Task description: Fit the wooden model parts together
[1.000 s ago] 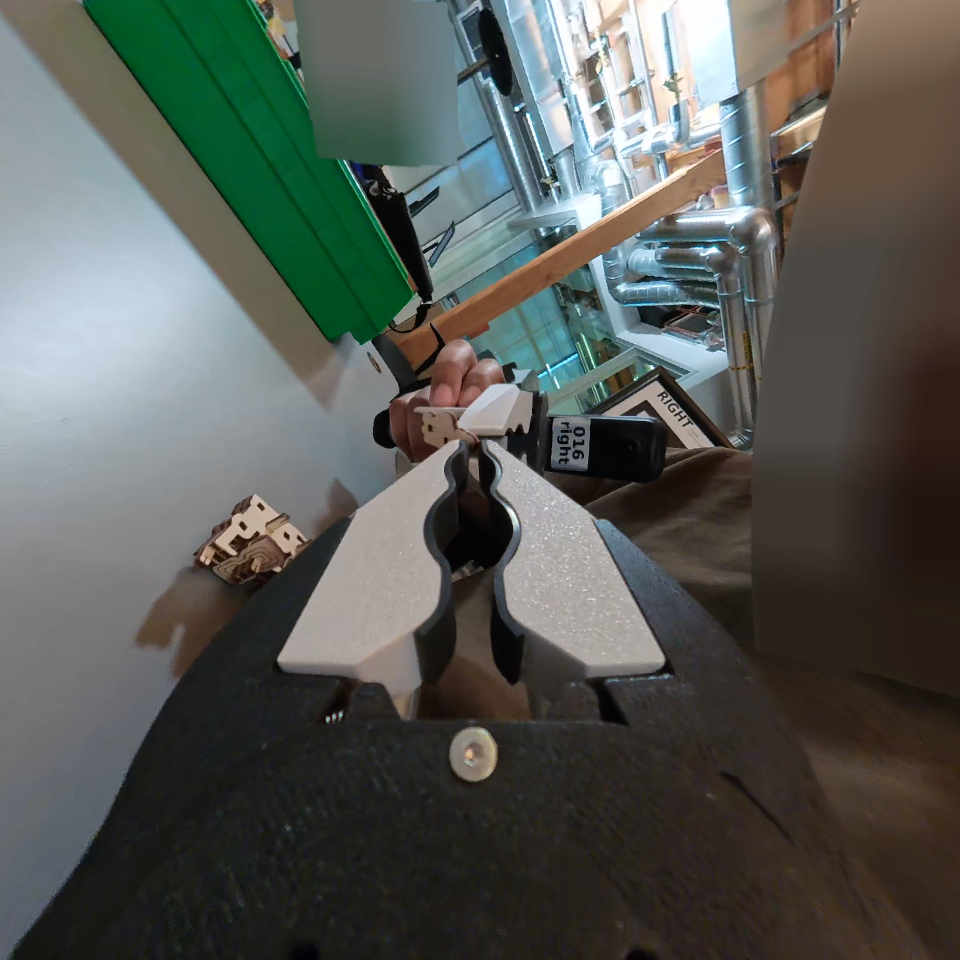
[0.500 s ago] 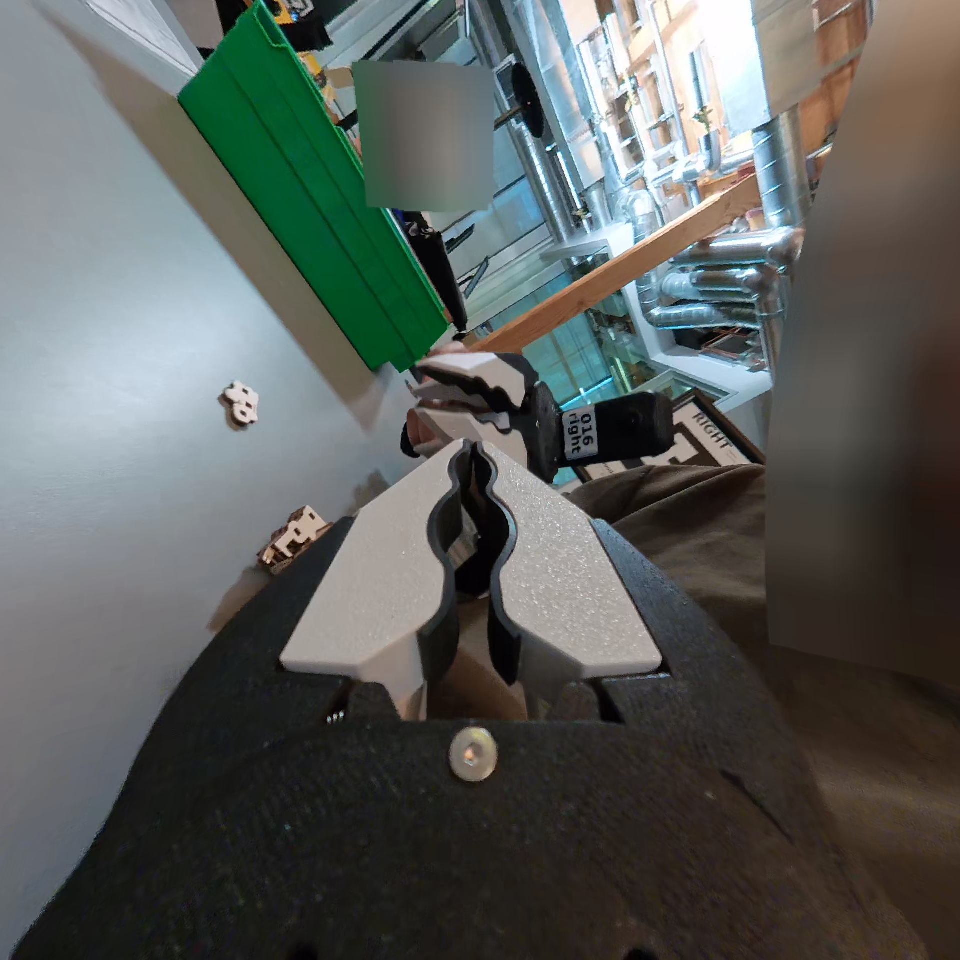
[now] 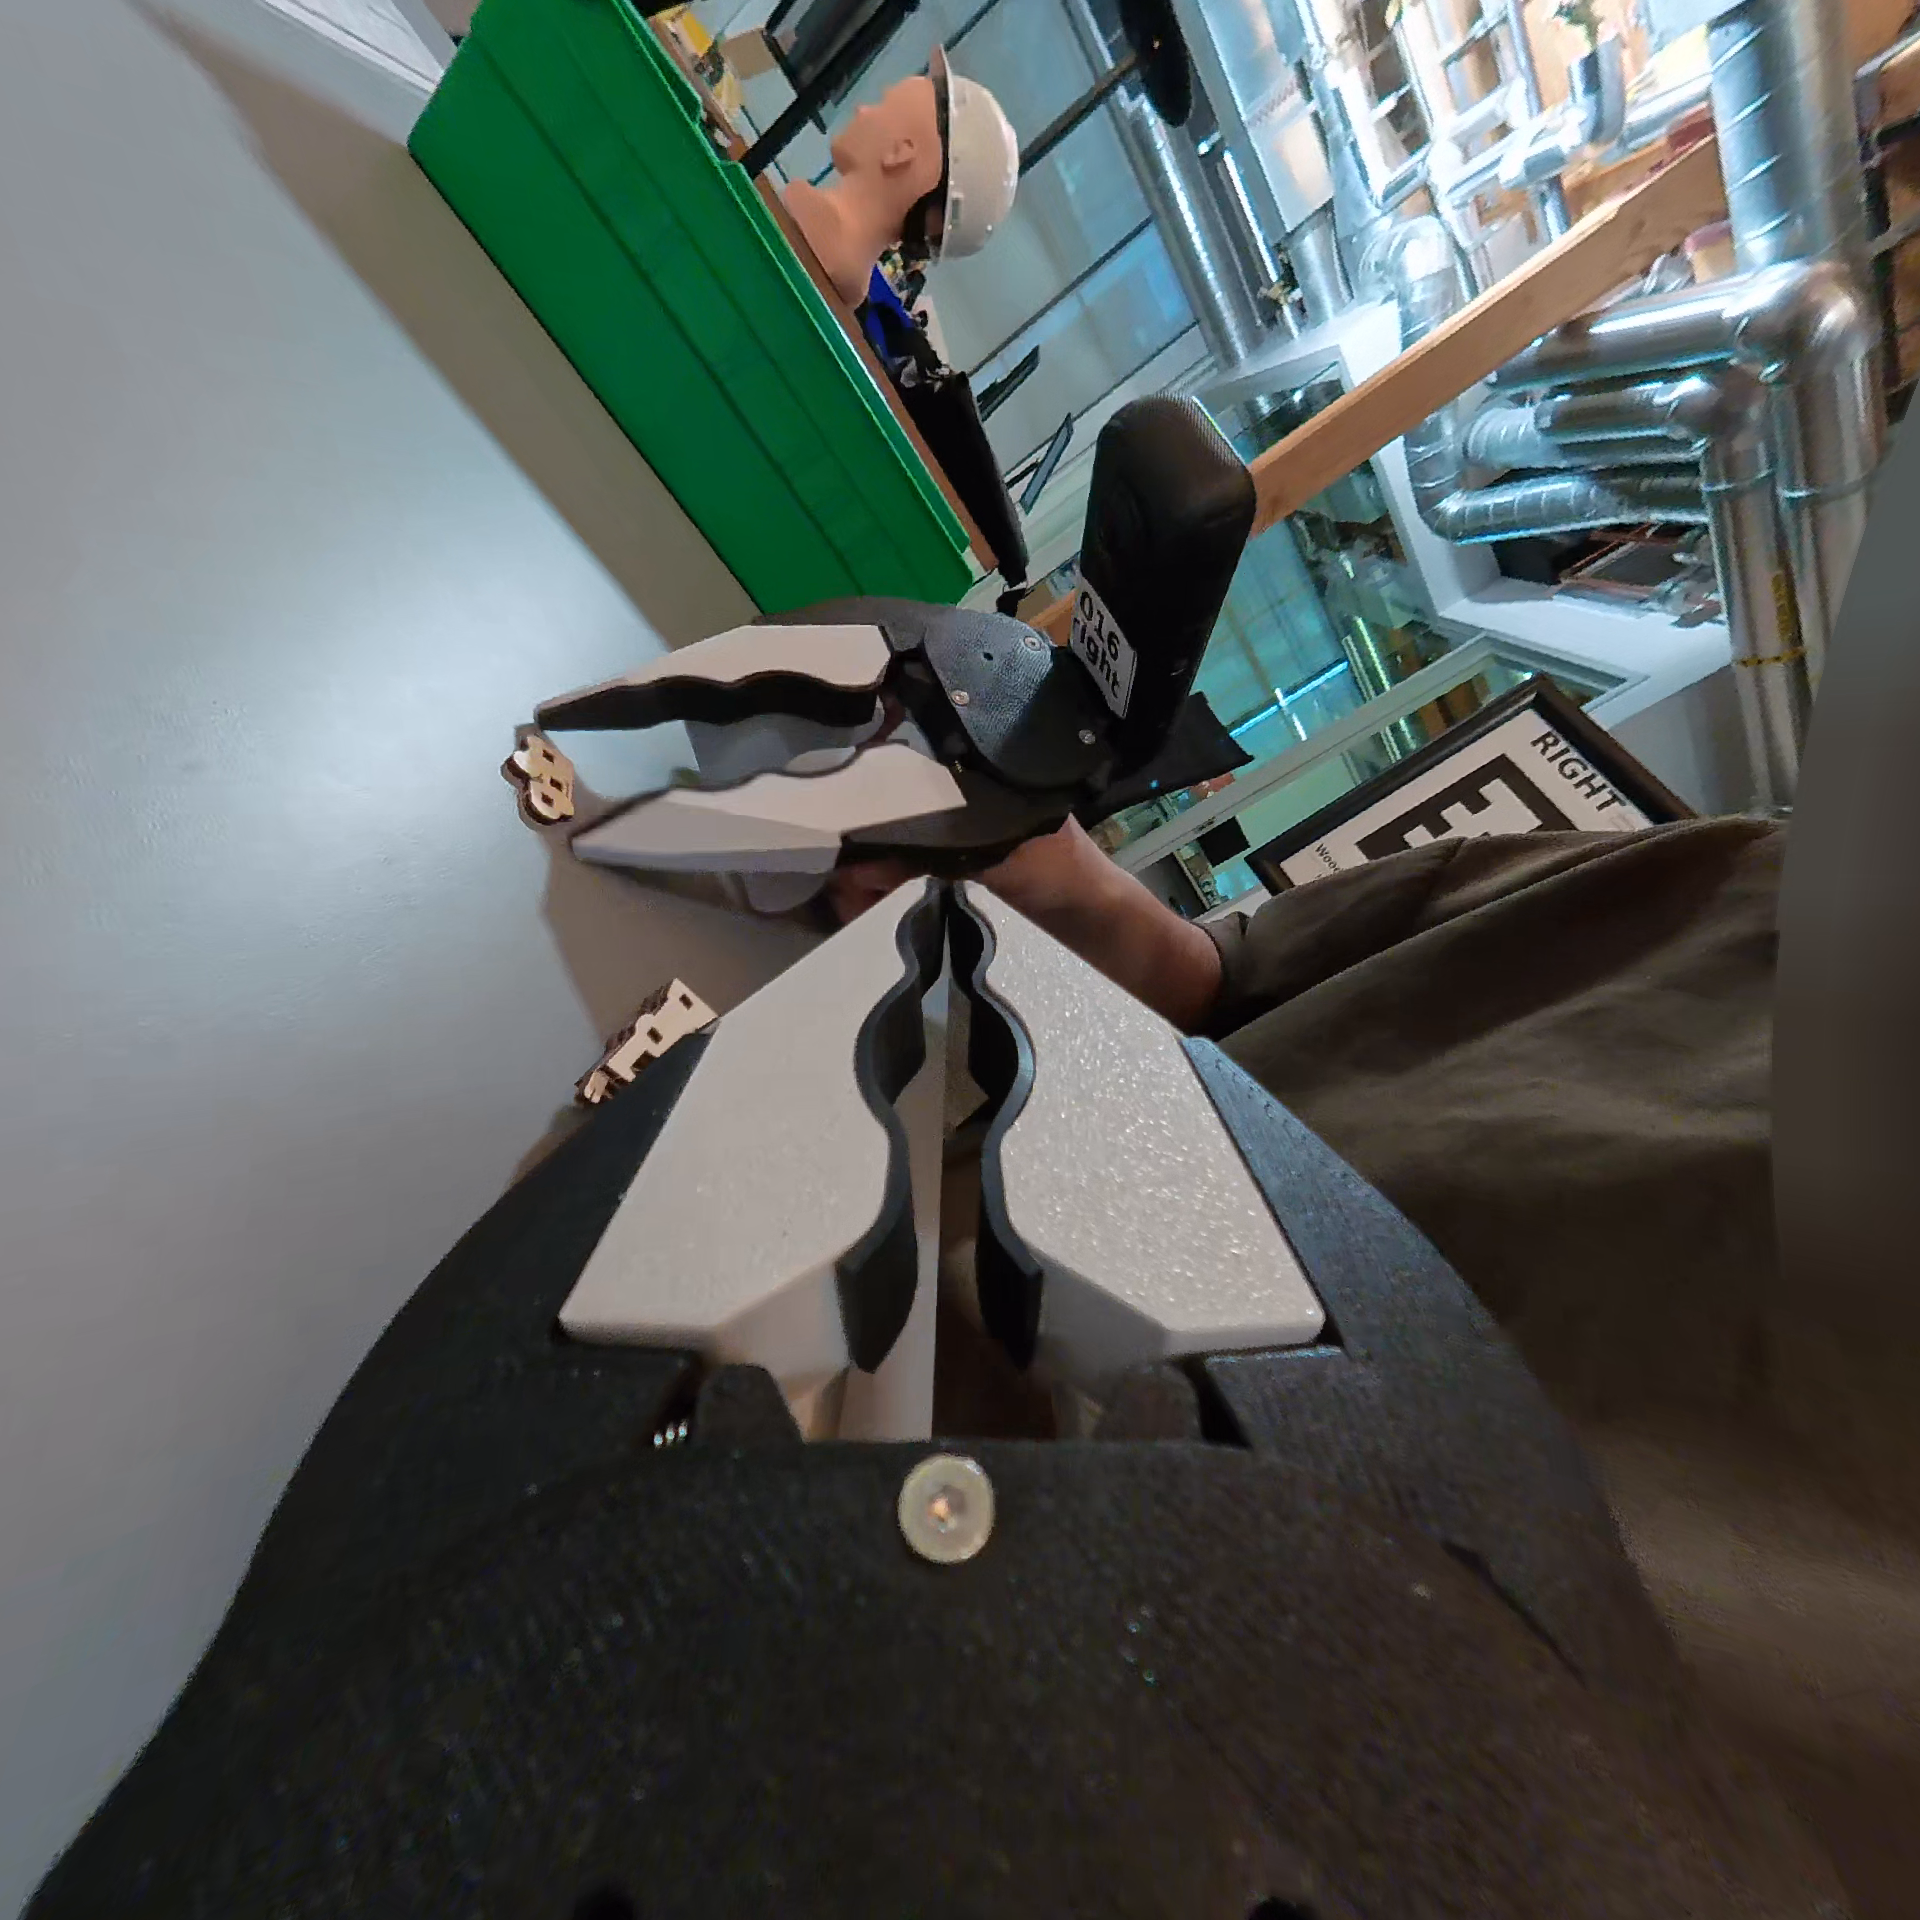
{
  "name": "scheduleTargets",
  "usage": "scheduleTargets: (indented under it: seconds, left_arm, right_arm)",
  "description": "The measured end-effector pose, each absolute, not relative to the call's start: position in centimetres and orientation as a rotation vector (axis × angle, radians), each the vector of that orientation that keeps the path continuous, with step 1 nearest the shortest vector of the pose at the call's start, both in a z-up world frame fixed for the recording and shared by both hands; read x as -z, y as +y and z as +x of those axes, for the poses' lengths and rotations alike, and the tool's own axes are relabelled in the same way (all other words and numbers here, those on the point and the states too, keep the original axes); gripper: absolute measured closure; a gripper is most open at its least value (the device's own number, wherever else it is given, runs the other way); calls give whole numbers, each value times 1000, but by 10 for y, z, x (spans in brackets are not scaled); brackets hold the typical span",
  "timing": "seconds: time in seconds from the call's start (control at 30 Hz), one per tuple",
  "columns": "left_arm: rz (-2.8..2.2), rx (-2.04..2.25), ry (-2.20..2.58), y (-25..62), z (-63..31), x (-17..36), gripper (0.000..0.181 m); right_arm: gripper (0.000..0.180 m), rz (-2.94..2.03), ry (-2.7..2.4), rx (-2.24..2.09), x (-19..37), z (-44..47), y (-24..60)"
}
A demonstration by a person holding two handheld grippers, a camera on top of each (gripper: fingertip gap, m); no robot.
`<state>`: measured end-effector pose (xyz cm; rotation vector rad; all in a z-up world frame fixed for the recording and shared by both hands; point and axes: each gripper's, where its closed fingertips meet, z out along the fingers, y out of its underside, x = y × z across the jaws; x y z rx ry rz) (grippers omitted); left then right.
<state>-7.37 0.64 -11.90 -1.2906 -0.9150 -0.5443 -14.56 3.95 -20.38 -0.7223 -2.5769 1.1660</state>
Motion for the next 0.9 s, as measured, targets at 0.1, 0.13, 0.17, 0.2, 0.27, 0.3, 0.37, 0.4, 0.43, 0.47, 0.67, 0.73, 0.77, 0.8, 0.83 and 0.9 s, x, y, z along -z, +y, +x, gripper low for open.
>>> scheduleTargets:
  seconds: [0.1, 0.13, 0.17, 0.2, 0.27, 0.3, 0.37, 0.4, 0.43, 0.47, 0.67, 0.73, 0.77, 0.8, 0.83, 0.9]
  left_arm:
    - [-1292, 548, -914, 5, -74, 120, 181]
    - [-1288, 553, -915, 5, -74, 120, 181]
    - [-1283, 558, -917, 4, -74, 120, 181]
    - [-1280, 561, -920, 3, -75, 121, 181]
    - [-1272, 563, -934, 0, -77, 122, 181]
    - [-1270, 562, -945, -1, -78, 123, 181]
    - [-1258, 565, -967, -3, -80, 125, 179]
    - [-1249, 573, -974, -3, -81, 125, 176]
    - [-1239, 584, -979, -3, -81, 125, 172]
    - [-1235, 597, -984, -2, -81, 126, 168]
    - [-1288, 709, -960, 17, -66, 131, 151]
    - [-1303, 710, -947, 20, -63, 131, 180]
    - [-1305, 710, -954, 20, -63, 132, 181]
    - [-1296, 720, -961, 19, -64, 131, 181]
    - [-1280, 725, -961, 18, -64, 129, 181]
    - [-1219, 706, -982, 12, -72, 125, 181]
  right_arm:
    - [158, -670, -2595, -1170, 204, -144, 36]
    - [158, -645, -2596, -1169, 203, -143, 36]
    - [158, -617, -2592, -1177, 202, -143, 36]
    - [158, -577, -2581, -1216, 197, -141, 34]
    - [158, -462, -2531, -1385, 176, -132, 25]
    - [158, -407, -2487, -1475, 163, -127, 21]
    - [158, -286, -2400, -1632, 138, -113, 14]
    - [158, -221, -2365, -1684, 130, -105, 12]
    - [158, -159, -2338, -1712, 124, -98, 10]
    - [158, -101, -2320, -1717, 122, -92, 9]
    - [158, 157, -2290, -1595, 131, -69, 2]
    - [158, 217, -2251, -1567, 130, -64, 0]
    - [158, 233, -2232, -1551, 129, -64, 0]
    - [158, 244, -2213, -1537, 128, -65, 0]
    - [158, 241, -2188, -1536, 126, -66, -1]
    - [165, 200, -2140, -1530, 122, -71, 1]
